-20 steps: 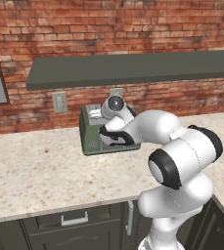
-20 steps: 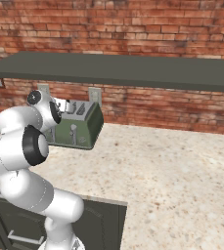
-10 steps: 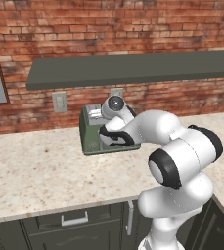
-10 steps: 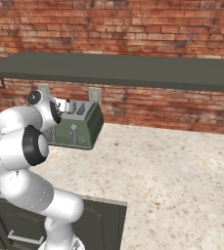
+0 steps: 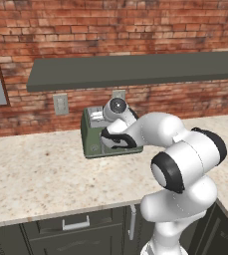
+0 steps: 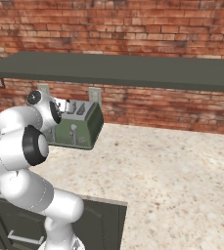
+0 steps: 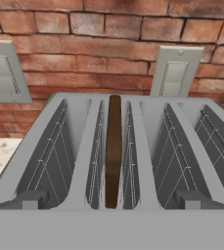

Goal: Start the toaster. Once the lever pops up, take the bread to the plate on the dining counter.

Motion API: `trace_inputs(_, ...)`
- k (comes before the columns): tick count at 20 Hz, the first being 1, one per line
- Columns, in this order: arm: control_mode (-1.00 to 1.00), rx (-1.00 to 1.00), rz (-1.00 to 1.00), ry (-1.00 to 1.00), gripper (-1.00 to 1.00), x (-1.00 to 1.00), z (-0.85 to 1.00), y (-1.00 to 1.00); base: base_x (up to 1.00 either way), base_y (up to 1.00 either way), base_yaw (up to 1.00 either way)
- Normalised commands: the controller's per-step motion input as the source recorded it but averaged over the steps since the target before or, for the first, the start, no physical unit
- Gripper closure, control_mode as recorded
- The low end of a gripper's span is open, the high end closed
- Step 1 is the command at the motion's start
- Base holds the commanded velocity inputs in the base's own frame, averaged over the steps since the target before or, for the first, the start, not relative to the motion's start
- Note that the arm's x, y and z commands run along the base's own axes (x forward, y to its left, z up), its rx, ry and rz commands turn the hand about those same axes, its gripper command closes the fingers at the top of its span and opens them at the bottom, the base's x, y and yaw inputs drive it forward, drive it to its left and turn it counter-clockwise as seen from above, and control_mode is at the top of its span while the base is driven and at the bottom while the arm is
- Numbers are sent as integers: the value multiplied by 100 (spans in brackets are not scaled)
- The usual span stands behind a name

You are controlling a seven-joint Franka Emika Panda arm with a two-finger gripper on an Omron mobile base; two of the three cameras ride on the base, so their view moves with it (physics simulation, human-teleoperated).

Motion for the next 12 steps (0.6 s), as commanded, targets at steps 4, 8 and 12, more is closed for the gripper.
trace_inputs(4,-100,0,0,0,-100,0,0,0,0,0,0)
trace_inputs(8,-100,0,0,0,-100,0,0,0,0,0,0)
trace_inputs(12,-100,0,0,0,-100,0,0,0,0,0,0)
